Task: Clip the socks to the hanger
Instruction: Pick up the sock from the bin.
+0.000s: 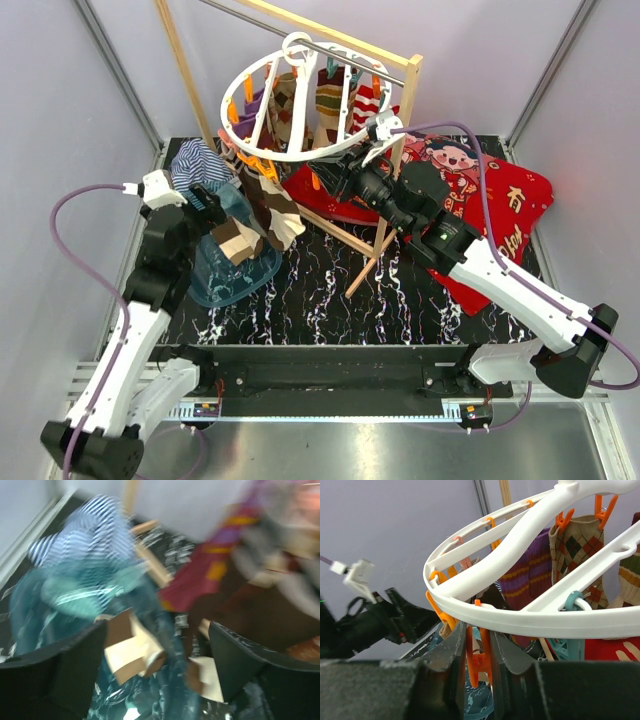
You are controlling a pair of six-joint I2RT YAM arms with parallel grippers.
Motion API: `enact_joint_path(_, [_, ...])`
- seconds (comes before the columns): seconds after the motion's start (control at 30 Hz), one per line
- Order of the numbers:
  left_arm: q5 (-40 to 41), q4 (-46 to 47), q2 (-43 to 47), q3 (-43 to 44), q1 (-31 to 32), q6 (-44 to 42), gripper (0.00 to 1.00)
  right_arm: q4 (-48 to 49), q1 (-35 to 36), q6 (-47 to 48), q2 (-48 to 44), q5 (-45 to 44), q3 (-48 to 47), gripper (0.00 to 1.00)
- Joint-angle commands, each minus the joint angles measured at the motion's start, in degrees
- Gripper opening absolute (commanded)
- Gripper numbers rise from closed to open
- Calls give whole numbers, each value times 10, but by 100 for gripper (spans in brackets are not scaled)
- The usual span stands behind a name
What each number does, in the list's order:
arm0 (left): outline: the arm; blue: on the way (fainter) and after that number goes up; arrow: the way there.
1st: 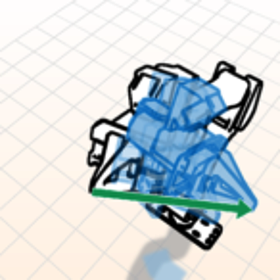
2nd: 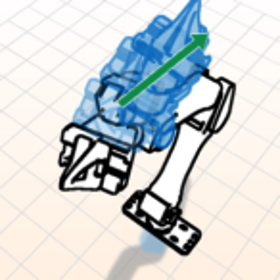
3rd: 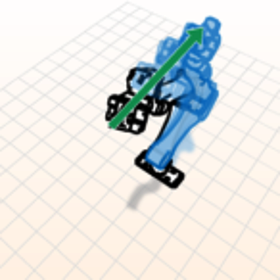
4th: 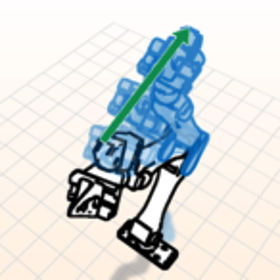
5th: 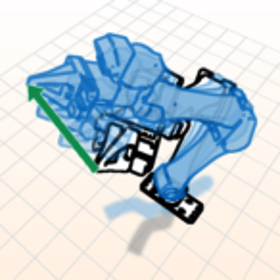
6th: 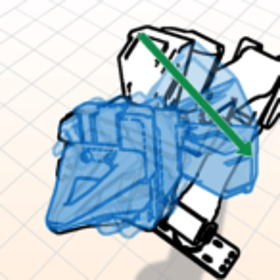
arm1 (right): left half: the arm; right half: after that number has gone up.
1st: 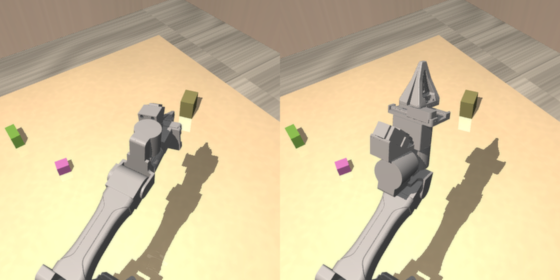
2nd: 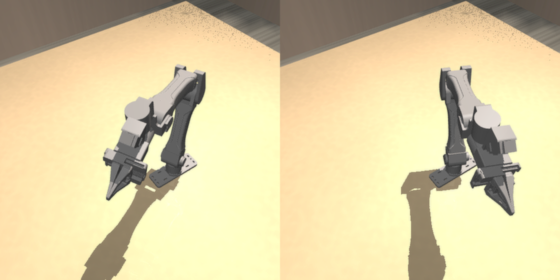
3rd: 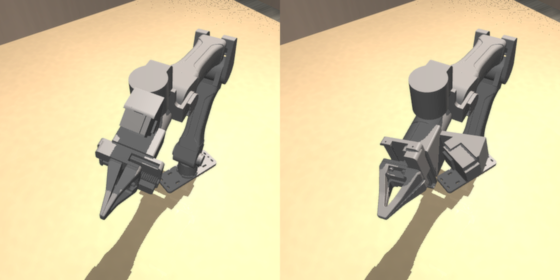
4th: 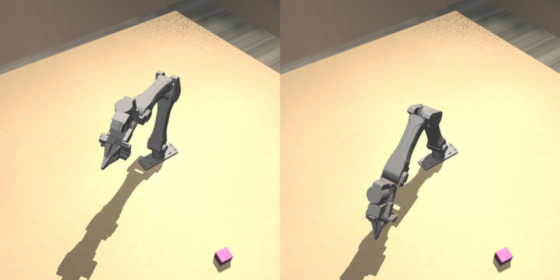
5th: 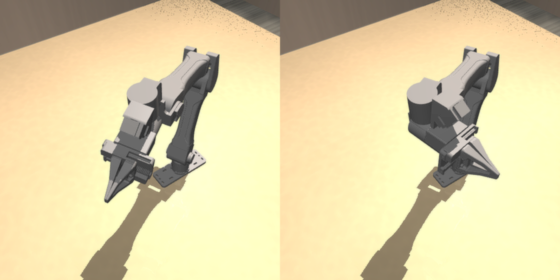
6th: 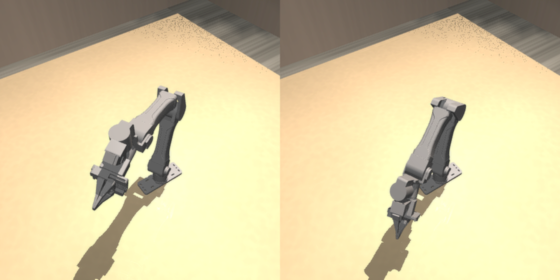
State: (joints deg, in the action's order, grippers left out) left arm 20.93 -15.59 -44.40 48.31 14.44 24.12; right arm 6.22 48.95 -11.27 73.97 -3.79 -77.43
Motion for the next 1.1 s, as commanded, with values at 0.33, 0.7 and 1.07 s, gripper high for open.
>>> enact_joint_path(0.33, [-83,-80,-254,49,-73,96,61,16,-5,-4,-29,-19,17,4])
enact_joint_path(0.7, [-150,-234,-414,139,-39,-150,57,16,-5,9,-26,-17,20,3])
enact_joint_path(1.07, [-53,-248,-488,147,44,-275,54,18,-5,16,-23,-13,18,2])
